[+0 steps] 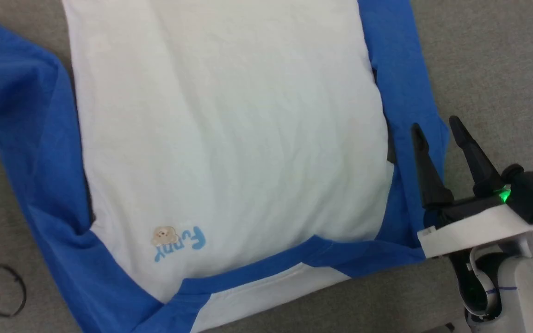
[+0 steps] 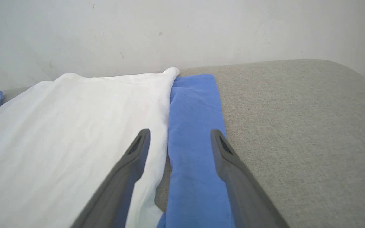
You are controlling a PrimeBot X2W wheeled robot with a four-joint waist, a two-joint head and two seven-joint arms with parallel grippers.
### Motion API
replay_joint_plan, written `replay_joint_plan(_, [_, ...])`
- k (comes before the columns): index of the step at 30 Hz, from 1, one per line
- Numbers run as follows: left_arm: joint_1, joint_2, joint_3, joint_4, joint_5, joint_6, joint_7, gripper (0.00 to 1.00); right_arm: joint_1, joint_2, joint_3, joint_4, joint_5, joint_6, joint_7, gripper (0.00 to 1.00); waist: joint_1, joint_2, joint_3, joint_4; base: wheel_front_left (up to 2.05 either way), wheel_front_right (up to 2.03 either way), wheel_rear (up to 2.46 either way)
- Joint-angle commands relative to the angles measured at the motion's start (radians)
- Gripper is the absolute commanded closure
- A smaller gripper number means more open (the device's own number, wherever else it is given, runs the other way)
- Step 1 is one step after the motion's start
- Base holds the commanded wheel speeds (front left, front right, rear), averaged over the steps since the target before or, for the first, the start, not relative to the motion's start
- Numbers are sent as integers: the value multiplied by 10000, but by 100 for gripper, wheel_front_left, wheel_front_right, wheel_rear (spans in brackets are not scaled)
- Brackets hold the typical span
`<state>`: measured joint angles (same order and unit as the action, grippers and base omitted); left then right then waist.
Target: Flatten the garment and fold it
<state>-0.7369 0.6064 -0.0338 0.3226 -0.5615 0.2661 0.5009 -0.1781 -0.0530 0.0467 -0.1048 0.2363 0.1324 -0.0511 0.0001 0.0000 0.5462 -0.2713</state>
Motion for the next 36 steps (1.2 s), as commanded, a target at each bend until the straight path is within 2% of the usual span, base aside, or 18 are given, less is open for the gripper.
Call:
replay_joint_plan(1, [477,126,177,-233,-107,-63,-175,100,71,28,-49,47,-38,-17,57,0,-1,0,-1213,691,0,0,0])
replay_joint_plan(9, [2741,142,732,-1439,-507,-123,-681,100,699,28,-338,117,-145,-17,316,0,-1,0,-2828,1611,0,0,0])
replay_joint_plan(14, [3855,72,1017,-2389,-711,-95,-866,100,1063,28,-398,134,-103,-17,416,0,-1,0,-3538,2110,0,0,0])
replay_joint_plan(19, [4580,302,1356,-3378,-754,36,-799,100,1305,28,-381,113,-41,-17,475,0,-1,0,-3982,2436,0,0,0])
replay_joint_plan(24, [4878,682,1744,-4522,-598,245,-785,100,1469,28,-386,95,-8,-17,484,0,-1,0,-4187,2600,0,0,0])
replay_joint_plan(30, [4486,997,1934,-5853,-539,207,-884,100,1638,28,-448,132,-1,-17,460,0,-1,0,-4338,2651,0,0,0])
replay_joint_plan(33, [4097,969,1660,-6463,-718,29,-766,100,1648,28,-464,120,11,-17,451,0,-1,0,-4358,2614,0,0,0])
replay_joint_plan(36, [3622,692,1113,-6858,-1060,-293,-704,100,1664,28,-496,119,48,-17,417,0,-1,0,-4336,2575,0,0,0])
